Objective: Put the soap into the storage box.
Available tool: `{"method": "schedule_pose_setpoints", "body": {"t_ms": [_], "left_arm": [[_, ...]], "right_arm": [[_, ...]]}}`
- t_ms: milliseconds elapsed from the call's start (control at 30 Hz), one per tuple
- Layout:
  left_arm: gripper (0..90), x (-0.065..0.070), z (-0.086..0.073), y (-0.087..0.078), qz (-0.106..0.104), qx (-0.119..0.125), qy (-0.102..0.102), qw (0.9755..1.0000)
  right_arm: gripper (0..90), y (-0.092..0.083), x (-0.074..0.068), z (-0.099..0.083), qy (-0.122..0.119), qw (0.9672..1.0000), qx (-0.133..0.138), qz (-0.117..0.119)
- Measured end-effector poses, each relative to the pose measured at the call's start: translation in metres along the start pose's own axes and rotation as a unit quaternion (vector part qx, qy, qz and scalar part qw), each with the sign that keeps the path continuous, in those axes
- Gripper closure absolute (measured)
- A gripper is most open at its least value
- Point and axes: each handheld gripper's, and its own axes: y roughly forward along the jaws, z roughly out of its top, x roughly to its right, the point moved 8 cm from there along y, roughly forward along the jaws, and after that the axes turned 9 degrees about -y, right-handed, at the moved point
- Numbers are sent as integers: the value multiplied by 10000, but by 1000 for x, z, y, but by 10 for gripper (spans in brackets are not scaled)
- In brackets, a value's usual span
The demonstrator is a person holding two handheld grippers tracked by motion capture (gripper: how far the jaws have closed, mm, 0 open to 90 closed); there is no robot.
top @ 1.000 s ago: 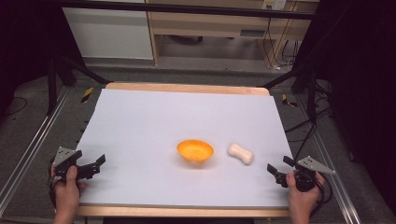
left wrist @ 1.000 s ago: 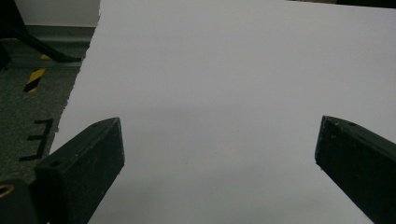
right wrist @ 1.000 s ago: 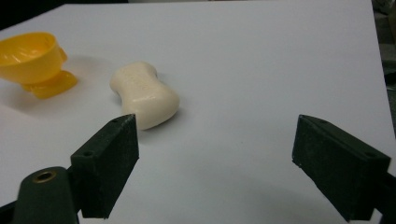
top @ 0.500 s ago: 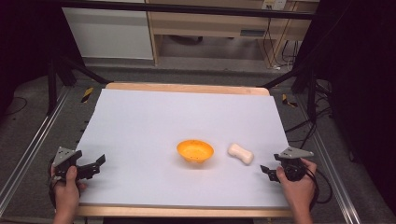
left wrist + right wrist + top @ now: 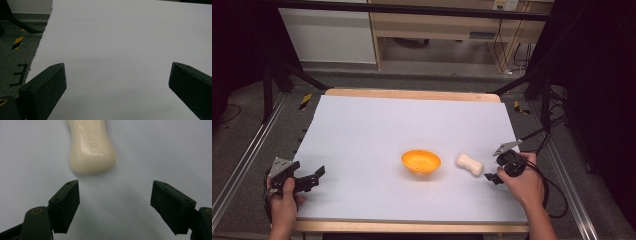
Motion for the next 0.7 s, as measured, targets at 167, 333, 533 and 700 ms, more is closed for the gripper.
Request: {"method": "schedule_pose_setpoints", "body": {"t_ms": [167, 333, 533, 700], "left_arm": [[9, 0, 0, 0, 0, -6, 6, 10000], [9, 0, 0, 0, -2, -5, 10, 10000], [10, 0, 0, 0, 11, 15, 24, 10000], [9, 0, 0, 0, 3, -20, 36, 10000]], "right_arm": [[151, 8, -1, 7, -124, 9992, -340, 149], [117, 13, -3, 14, -224, 9982, -486, 286], [97, 17, -8, 24, -247, 9963, -651, 512], [103, 19, -7, 30, -310, 9955, -760, 466]]}}
